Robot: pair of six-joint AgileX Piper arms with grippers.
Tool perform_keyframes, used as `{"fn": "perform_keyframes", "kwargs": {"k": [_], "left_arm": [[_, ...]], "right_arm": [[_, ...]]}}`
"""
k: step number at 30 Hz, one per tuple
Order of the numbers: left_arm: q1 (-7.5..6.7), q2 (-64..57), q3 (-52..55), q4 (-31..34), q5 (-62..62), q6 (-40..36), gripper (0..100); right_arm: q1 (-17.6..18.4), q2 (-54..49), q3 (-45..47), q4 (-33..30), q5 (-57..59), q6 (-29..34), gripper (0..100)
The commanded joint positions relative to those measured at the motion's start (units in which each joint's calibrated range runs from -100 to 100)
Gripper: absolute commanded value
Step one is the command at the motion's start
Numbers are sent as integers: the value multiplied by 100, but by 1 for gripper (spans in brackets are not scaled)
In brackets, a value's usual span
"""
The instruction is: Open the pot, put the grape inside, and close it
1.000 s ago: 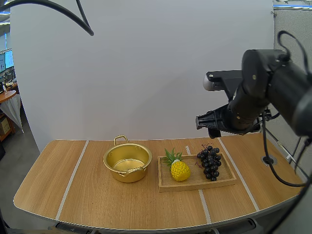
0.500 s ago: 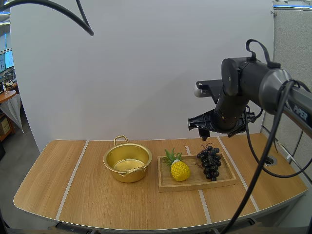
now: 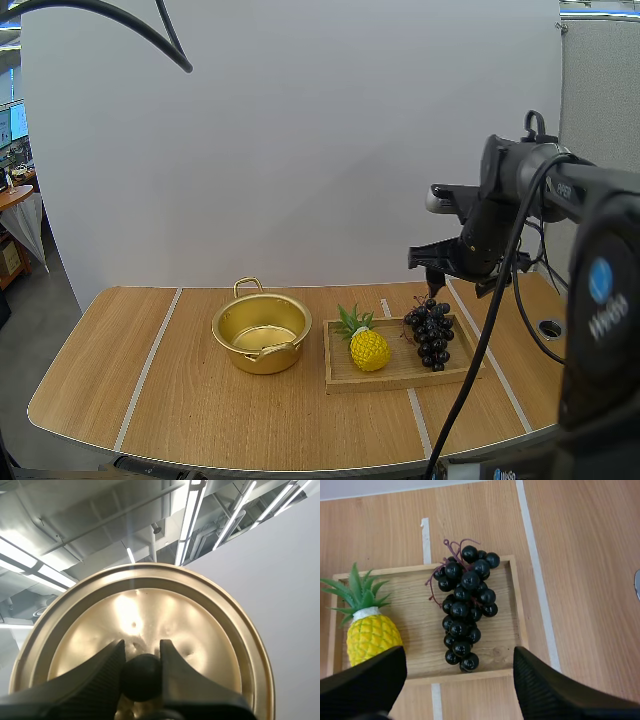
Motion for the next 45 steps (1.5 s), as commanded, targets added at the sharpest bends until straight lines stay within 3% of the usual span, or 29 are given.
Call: {"fn": "perform_keyframes", "kwargs": {"k": [1, 27, 45], "left_arm": [[-18, -41, -47, -4, -203, -42, 0], [-18, -41, -47, -4, -203, -42, 0], [-18, -41, -47, -4, -203, -42, 0]], "right_arm": [[-146, 320, -36, 288, -254, -577, 100], [-48, 2108, -36, 537, -1950, -1353, 100], [81, 2242, -36, 559, -2503, -1473, 100]]}}
